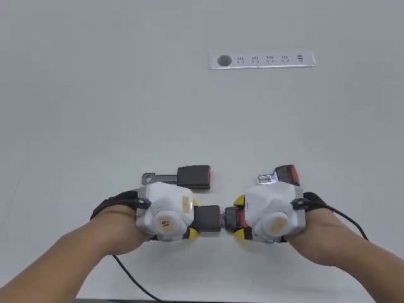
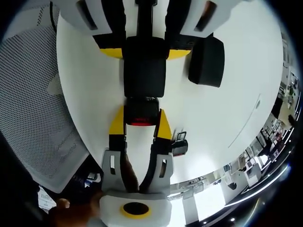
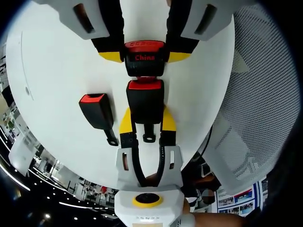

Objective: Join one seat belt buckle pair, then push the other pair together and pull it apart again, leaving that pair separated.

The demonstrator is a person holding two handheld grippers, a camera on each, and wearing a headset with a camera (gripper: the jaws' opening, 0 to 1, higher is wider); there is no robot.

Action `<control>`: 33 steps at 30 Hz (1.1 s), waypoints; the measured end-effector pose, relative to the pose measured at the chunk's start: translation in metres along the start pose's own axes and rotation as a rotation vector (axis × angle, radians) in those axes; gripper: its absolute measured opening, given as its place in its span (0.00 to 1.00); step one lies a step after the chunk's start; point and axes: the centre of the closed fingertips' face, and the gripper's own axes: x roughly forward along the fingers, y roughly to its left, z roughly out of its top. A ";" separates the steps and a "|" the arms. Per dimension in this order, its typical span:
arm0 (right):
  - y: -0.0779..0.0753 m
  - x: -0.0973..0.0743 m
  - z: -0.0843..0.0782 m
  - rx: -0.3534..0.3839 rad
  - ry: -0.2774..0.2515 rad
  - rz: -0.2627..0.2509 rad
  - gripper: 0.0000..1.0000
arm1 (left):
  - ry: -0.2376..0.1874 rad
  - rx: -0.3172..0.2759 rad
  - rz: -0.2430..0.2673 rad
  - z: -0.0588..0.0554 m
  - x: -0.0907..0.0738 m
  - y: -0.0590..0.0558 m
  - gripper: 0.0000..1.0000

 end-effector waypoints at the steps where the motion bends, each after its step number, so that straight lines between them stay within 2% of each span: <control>1: 0.000 -0.001 0.000 0.001 0.001 0.001 0.30 | 0.003 -0.001 0.000 0.000 0.000 0.000 0.31; 4: 0.000 -0.001 -0.001 0.004 0.004 0.007 0.30 | 0.015 -0.004 0.004 0.000 0.000 -0.002 0.32; 10: 0.001 0.000 0.002 0.004 0.008 0.012 0.31 | 0.003 -0.029 0.007 -0.002 -0.001 -0.002 0.33; 14: 0.000 0.000 0.003 0.016 0.012 0.002 0.32 | -0.002 -0.072 0.005 -0.003 -0.002 -0.003 0.34; 16: -0.001 -0.002 0.005 0.035 0.008 -0.003 0.36 | -0.008 -0.085 0.009 -0.003 -0.004 -0.003 0.35; 19: 0.002 -0.006 0.011 0.040 -0.013 0.000 0.35 | -0.049 -0.102 0.020 0.005 -0.011 -0.002 0.36; 25: 0.001 -0.009 0.013 0.052 -0.027 -0.002 0.34 | -0.070 -0.090 0.036 0.016 -0.019 0.001 0.37; 33: -0.008 -0.027 0.015 0.061 -0.040 -0.029 0.32 | -0.083 -0.069 0.046 0.026 -0.025 0.008 0.38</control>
